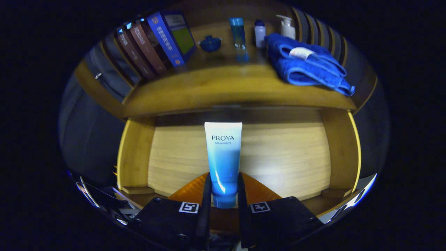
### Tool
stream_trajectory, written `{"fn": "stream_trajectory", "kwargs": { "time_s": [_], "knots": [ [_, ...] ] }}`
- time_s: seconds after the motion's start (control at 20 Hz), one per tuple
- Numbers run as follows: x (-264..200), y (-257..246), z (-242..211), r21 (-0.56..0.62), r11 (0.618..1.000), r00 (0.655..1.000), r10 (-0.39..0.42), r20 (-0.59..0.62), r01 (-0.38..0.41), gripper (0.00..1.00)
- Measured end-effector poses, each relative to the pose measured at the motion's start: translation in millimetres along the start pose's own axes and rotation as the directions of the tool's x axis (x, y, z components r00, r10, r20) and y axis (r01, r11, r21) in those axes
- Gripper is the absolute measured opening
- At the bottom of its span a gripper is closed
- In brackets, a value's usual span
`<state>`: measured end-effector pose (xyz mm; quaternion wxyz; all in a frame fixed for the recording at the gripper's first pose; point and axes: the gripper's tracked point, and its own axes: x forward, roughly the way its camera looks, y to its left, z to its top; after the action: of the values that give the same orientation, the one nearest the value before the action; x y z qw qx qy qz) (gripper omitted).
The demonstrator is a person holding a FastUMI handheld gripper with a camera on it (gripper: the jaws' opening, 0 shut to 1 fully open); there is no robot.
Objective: Pull open the drawer, take out the items inside it, and place them on the countertop above the cabinet.
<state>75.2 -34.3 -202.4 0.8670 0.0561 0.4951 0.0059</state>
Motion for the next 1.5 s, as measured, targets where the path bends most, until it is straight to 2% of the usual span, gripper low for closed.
{"fn": "stream_trajectory", "kwargs": {
  "time_s": [0.15,0.25,0.4,0.75,0.95,1.15,1.35,1.5],
  "knots": [
    [-20,3,56,-0.011,1.000,0.994,0.026,0.107,-0.025,0.38],
    [-14,6,99,-0.031,0.999,0.987,0.020,0.157,-0.016,0.38],
    [9,1,151,-0.019,1.000,0.985,-0.017,0.169,0.020,0.38],
    [84,-10,171,-0.032,0.996,0.995,-0.085,0.051,0.086,0.39],
    [89,-9,181,-0.023,0.996,0.993,-0.082,0.079,0.084,0.51],
    [76,-9,182,-0.023,0.997,0.991,-0.073,0.116,0.076,0.76],
    [47,-10,179,-0.042,0.994,0.972,-0.086,0.218,0.098,1.00],
    [14,1,171,-0.050,0.996,0.942,-0.055,0.330,0.075,1.00]
  ]
}}
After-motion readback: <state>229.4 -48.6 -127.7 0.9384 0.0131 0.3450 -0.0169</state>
